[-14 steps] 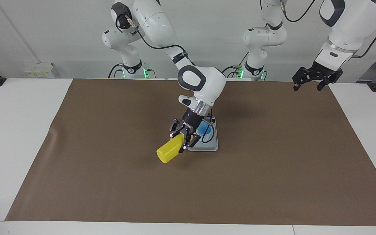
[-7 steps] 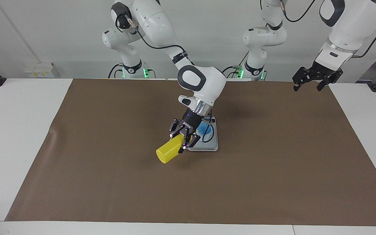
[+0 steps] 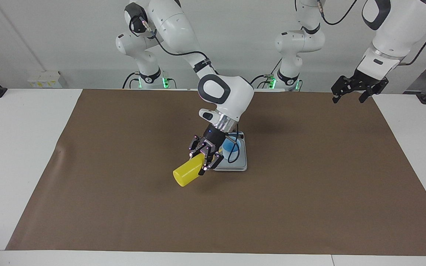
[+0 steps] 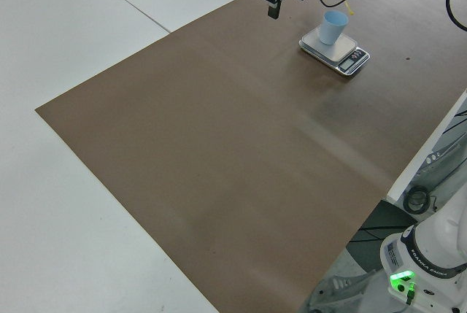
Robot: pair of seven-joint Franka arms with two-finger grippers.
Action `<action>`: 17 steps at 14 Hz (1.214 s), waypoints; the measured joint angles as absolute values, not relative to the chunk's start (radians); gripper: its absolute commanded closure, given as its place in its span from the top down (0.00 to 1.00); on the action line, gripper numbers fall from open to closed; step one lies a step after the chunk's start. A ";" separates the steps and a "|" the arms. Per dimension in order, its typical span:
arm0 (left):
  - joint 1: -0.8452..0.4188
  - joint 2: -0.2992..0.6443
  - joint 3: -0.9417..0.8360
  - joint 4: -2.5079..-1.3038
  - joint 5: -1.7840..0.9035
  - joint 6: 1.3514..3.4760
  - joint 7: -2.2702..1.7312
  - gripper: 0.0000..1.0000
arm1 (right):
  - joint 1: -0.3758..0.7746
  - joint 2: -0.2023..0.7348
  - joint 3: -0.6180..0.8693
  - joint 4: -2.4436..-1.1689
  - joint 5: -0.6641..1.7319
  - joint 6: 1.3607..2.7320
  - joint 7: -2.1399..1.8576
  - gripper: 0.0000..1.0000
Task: Pour seasoning into cup on scale with both arms
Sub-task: 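Turn the bottle upright and carry it back with the right gripper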
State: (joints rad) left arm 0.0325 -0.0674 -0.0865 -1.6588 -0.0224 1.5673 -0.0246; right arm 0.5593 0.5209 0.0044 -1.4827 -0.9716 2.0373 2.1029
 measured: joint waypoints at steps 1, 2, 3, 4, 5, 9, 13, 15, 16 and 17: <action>0.032 -0.067 -0.086 -1.659 -0.022 1.567 -0.025 1.00 | 0.538 0.514 0.005 -1.472 -0.954 2.041 2.103 0.00; 0.032 -0.067 -0.086 -1.659 -0.022 1.567 -0.025 1.00 | 0.516 0.503 0.005 -1.464 -0.916 2.050 2.103 0.00; 0.032 -0.067 -0.086 -1.659 -0.022 1.567 -0.025 1.00 | 0.492 0.482 0.005 -1.461 -0.858 2.063 2.102 0.00; 0.032 -0.067 -0.086 -1.659 -0.022 1.567 -0.025 1.00 | 0.472 0.459 0.005 -1.461 -0.802 2.064 2.100 0.00; 0.032 -0.067 -0.086 -1.659 -0.022 1.567 -0.025 1.00 | 0.456 0.437 0.005 -1.461 -0.752 2.064 2.098 0.00; 0.032 -0.067 -0.086 -1.659 -0.022 1.567 -0.025 1.00 | 0.386 0.379 0.004 -1.462 -0.534 2.064 2.076 0.00; 0.032 -0.067 -0.086 -1.659 -0.022 1.567 -0.025 1.00 | 0.272 0.325 0.003 -1.463 -0.237 2.063 1.911 0.00; 0.032 -0.067 -0.086 -1.659 -0.022 1.567 -0.025 1.00 | 0.217 0.304 0.003 -1.466 -0.115 2.050 1.836 0.00; 0.032 -0.067 -0.086 -1.659 -0.022 1.567 -0.025 1.00 | 0.194 0.295 0.003 -1.467 -0.064 2.025 1.793 0.00; 0.032 -0.067 -0.086 -1.659 -0.022 1.567 -0.025 1.00 | 0.172 0.288 0.003 -1.468 -0.018 1.990 1.751 0.00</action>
State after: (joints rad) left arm 0.0325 -0.0674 -0.0865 -1.6588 -0.0224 1.5673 -0.0246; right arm 0.1722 0.2881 0.0034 -1.4682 -0.0176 1.9901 1.7511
